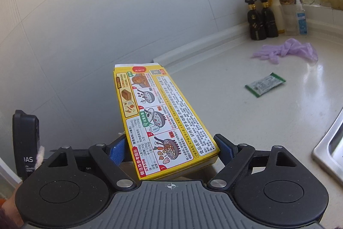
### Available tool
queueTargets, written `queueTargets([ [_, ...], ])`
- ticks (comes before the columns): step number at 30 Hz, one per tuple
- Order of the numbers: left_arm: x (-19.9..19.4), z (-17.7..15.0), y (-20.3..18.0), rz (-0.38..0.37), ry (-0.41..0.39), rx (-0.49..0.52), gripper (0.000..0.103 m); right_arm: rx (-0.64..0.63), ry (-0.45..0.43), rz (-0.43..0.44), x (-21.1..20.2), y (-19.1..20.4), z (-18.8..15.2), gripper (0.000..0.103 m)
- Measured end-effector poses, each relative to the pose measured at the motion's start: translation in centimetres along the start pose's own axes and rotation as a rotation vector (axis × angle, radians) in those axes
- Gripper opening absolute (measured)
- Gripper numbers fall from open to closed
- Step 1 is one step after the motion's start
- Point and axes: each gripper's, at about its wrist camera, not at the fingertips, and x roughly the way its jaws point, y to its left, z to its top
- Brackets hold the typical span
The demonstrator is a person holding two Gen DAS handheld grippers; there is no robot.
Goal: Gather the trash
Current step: 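Carry the tissue in the left gripper and the yellow box in the right gripper over the bin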
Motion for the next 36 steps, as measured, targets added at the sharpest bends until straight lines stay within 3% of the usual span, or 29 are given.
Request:
queueTargets([
  [4, 0.8, -1.7, 1.9, 0.025, 0.037, -0.052, 0.012, 0.014, 0.045, 0.021, 1.8, 0.7, -2.0, 0.086],
  [10, 1.5, -3.9, 2.9, 0.086, 0.072, -0.053, 0.012, -0.005, 0.123, 0.035, 4.2, 2.1, -5.1, 0.086],
  [19, 4.5, -7.3, 4.6, 0.147, 0.151, -0.083, 0.013, -0.012, 0.269, -0.016, 8.2, 2.4, -9.6, 0.086],
  [26, 9.2, -10.4, 6.5, 0.175, 0.238, -0.111, 0.013, -0.157, 0.394, -0.132, 11.9, 2.7, -13.1, 0.086],
  [32, 12.8, -12.3, 7.6, 0.262, 0.324, -0.086, 0.013, -0.275, 0.510, -0.194, 15.1, 2.6, -15.8, 0.086],
  [36, 13.3, -13.3, 8.4, 0.288, 0.364, -0.048, 0.013, -0.434, 0.549, -0.209, 17.4, 3.5, -17.1, 0.086],
])
